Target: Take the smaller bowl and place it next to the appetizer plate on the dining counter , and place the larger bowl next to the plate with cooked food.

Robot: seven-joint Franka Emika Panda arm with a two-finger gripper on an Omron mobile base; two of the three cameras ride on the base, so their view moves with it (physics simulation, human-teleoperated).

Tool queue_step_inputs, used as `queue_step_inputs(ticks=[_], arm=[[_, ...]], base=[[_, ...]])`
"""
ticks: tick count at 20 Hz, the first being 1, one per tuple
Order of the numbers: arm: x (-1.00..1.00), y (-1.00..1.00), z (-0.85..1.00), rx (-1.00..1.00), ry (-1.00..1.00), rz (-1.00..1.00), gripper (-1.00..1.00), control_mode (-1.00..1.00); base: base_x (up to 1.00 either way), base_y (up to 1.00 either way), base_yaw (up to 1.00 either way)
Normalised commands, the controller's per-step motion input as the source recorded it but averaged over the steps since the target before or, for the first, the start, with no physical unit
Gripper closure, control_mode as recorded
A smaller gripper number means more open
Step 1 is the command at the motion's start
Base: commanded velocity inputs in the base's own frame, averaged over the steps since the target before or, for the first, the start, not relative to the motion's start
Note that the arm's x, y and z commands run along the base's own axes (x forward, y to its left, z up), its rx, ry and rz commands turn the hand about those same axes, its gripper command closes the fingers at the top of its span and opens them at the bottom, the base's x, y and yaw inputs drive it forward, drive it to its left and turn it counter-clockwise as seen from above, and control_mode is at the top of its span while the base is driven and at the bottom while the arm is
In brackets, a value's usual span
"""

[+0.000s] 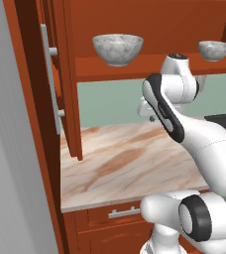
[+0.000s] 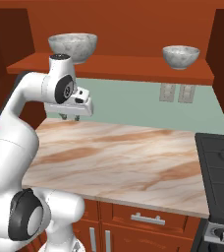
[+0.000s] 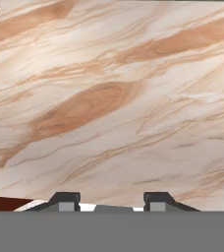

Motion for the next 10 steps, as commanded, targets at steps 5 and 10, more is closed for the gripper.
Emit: queue_step_inputs(ticks=[5, 10], arm=[[-0.38, 0.0, 0.03, 0.13, -0.13, 0.0, -1.0, -1.0], [-0.41, 0.07, 0.78, 0.13, -0.33, 0.0, -1.0, -1.0]], base=[[0.0, 0.0, 0.0], [0.0, 0.0, 0.0]])
